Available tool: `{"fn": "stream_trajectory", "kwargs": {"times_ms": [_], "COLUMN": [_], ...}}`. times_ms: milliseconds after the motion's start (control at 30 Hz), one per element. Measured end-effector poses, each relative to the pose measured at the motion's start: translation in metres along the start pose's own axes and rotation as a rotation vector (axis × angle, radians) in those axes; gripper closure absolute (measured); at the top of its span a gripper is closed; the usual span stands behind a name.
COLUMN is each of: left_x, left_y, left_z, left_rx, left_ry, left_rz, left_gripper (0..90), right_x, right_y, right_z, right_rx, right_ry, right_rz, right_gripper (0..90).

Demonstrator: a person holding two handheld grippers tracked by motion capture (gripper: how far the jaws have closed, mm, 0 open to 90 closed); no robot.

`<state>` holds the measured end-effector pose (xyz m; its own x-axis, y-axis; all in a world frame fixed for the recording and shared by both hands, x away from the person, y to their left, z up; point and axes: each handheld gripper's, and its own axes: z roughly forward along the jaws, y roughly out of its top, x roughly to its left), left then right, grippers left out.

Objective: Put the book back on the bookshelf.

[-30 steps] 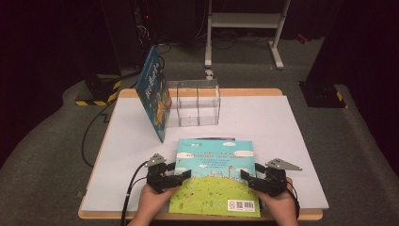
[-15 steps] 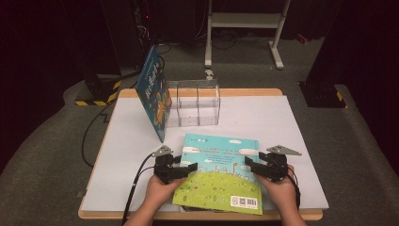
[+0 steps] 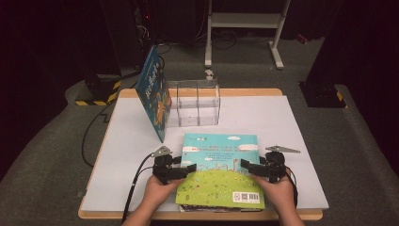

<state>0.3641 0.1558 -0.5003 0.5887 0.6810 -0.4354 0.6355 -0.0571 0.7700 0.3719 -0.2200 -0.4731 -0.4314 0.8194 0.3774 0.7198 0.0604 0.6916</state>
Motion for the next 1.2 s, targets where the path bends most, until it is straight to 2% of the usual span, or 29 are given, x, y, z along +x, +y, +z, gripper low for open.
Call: {"fn": "stream_trajectory", "kwargs": {"times_ms": [100, 167, 200, 267, 333, 400, 567, 867, 967, 1200], "left_x": [0.001, 0.000, 0.000, -0.002, -0.005, -0.007, -0.009, -0.021, -0.022, -0.029], "left_y": [0.001, -0.001, -0.001, -0.002, -0.003, -0.003, 0.000, 0.017, 0.024, 0.042], "left_z": [0.001, 0.001, 0.001, 0.003, 0.003, 0.002, 0.000, -0.023, -0.031, -0.048], "left_rx": [-0.009, -0.012, -0.009, -0.004, -0.003, -0.001, 0.004, -0.115, -0.150, -0.260], "left_ry": [-0.008, -0.003, -0.004, -0.020, -0.011, -0.008, 0.007, 0.047, 0.057, 0.109], "left_rz": [0.000, 0.012, 0.014, -0.002, -0.002, -0.004, 0.006, 0.089, 0.099, 0.157], "left_gripper": [21.7, 20.8, 19.5, 18.4, 17.7, 18.2, 19.4, 31.3, 35.5, 43.7], "right_x": [-0.005, -0.006, -0.005, -0.004, -0.002, -0.001, 0.005, 0.021, 0.028, 0.041], "right_y": [0.003, -0.003, -0.008, -0.014, -0.017, -0.019, -0.017, -0.001, 0.006, 0.025], "right_z": [0.003, 0.001, -0.002, -0.004, -0.007, -0.009, -0.013, -0.035, -0.041, -0.055], "right_rx": [0.004, -0.016, -0.022, -0.019, -0.015, -0.015, -0.010, -0.146, -0.191, -0.283], "right_ry": [0.016, 0.019, 0.039, 0.064, 0.061, 0.056, 0.021, -0.013, -0.019, -0.021], "right_rz": [0.011, 0.002, 0.005, 0.012, 0.001, 0.010, 0.006, -0.072, -0.099, -0.153], "right_gripper": [22.3, 22.4, 22.2, 20.8, 21.2, 22.0, 25.1, 36.3, 40.1, 48.7]}}
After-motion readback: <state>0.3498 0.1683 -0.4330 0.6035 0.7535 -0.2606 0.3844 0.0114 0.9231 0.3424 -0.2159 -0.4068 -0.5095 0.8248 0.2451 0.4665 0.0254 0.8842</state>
